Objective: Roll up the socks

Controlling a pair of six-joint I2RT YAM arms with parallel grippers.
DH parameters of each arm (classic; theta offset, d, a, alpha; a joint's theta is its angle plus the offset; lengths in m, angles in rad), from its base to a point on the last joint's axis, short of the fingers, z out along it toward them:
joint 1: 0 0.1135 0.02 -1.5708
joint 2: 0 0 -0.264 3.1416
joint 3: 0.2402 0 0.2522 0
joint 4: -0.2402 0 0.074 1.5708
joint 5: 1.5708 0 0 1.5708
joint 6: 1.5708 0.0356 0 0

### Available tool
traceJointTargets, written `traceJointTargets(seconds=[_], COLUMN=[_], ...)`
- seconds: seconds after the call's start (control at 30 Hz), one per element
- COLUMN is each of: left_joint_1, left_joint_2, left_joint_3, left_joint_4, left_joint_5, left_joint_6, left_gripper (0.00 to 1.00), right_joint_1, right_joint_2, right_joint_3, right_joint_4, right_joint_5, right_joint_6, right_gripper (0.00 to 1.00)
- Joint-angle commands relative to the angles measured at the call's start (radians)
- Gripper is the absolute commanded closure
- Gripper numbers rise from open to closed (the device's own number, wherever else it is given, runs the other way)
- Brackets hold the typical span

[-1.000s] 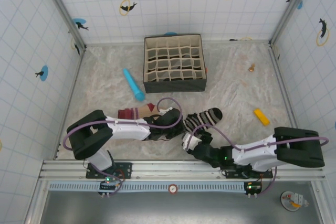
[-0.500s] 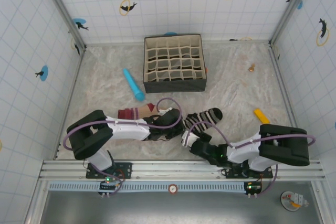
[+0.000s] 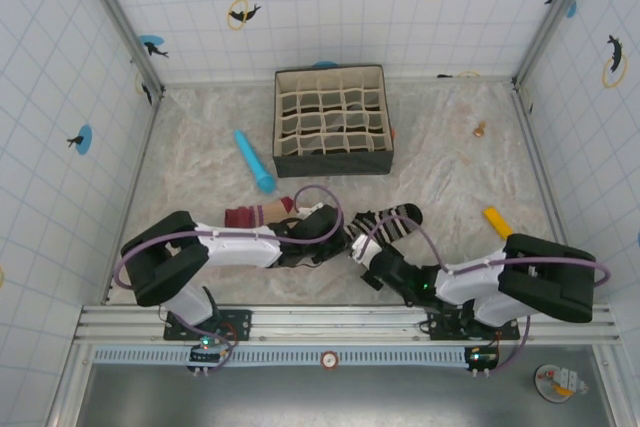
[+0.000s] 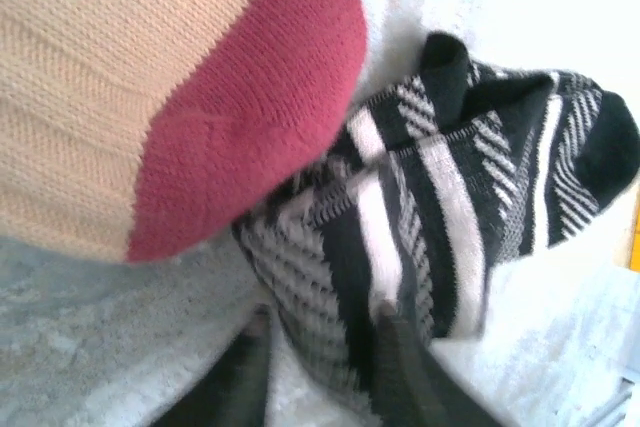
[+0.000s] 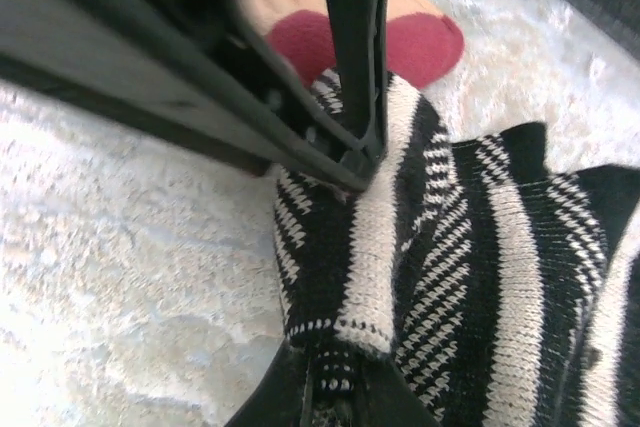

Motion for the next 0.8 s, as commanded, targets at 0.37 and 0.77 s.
traceJointTargets(seconds=[0.37, 0.77], left_joint_1=[-0.011, -0.035], left_joint_2=[-0.073, 0.010], left_joint_3=[-0.030, -0.003], left_joint_4=[0.067, 0.135], left_joint_5=[-0.041, -0.074], left_joint_6=[0.032, 0.047], left_gripper=[0.43, 0.48], right_joint_1=[-0.369, -0.561], right_joint_2=[-0.049, -0.094], right_joint_3=[-0.181, -0.290], right_joint_4=[-0.003, -0.066], right_joint_5=[-0.627, -0.748], right_joint_6=[0.506, 0.830], right_gripper=[1.00, 1.00])
